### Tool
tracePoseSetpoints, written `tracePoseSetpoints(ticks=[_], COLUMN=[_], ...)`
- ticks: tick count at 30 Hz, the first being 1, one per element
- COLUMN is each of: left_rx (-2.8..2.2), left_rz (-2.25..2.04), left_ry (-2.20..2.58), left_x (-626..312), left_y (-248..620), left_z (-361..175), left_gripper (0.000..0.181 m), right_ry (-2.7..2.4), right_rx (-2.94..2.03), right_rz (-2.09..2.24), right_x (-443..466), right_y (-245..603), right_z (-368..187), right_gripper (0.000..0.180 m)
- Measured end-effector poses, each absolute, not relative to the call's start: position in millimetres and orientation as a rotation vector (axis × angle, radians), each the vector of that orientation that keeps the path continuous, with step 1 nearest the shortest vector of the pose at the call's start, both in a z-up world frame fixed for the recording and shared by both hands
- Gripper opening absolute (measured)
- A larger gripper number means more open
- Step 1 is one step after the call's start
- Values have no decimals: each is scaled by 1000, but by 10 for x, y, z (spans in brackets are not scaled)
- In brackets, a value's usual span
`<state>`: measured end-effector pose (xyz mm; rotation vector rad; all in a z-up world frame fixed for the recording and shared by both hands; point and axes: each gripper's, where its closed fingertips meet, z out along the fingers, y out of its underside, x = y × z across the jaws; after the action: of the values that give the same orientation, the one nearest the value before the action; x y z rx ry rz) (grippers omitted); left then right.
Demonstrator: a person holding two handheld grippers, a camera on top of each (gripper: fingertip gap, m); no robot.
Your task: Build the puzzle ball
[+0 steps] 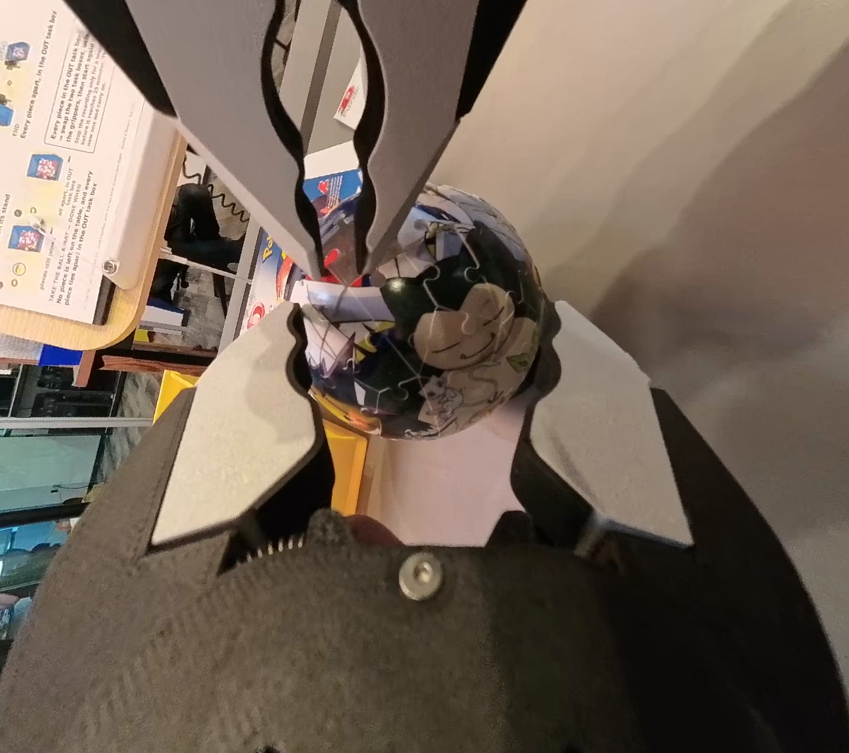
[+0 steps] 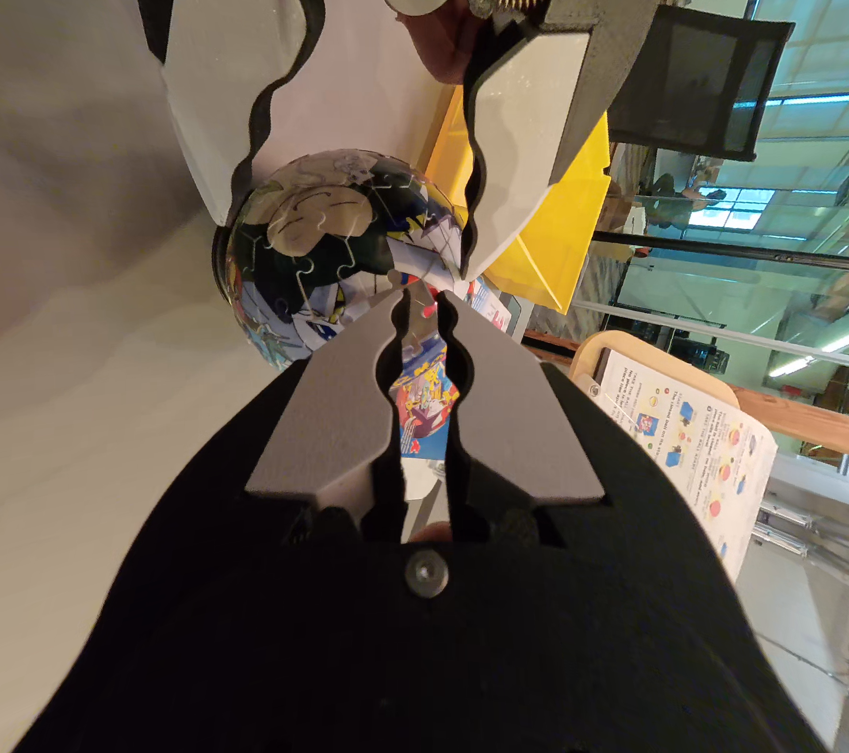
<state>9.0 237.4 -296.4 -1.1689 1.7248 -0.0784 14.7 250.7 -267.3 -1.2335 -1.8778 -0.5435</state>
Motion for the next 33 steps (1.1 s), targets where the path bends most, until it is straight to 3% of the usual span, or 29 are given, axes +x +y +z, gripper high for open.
tracePoseSetpoints(ticks=[1,12,16,26,33], left_rx=[-1168,-1163,-1154,-1141,-1136], left_rz=[-79,-80,-86,-97,-111], left_ry=[1724,1725,1728,1730,1724], left_x=[90,92,95,104,110], left_y=[2373,2378,2371,2377,2373], left_z=[-2963,-2956,-2958,-2947,-2948], left_gripper=[97,94,95,92,93], right_ry=[-1882,-1837,-1770,-1822,-1829], right_rx=[-1225,-1299,-1328,-1326,-1254], right_rz=[-551,-484,-463,-511,-576], right_x=[150,157,219,382,357], right_y=[2509,2488,2541,2602,2641], right_z=[-2666,-2647,-2566,-2627,-2671], right_gripper=[7,3,17,18,6])
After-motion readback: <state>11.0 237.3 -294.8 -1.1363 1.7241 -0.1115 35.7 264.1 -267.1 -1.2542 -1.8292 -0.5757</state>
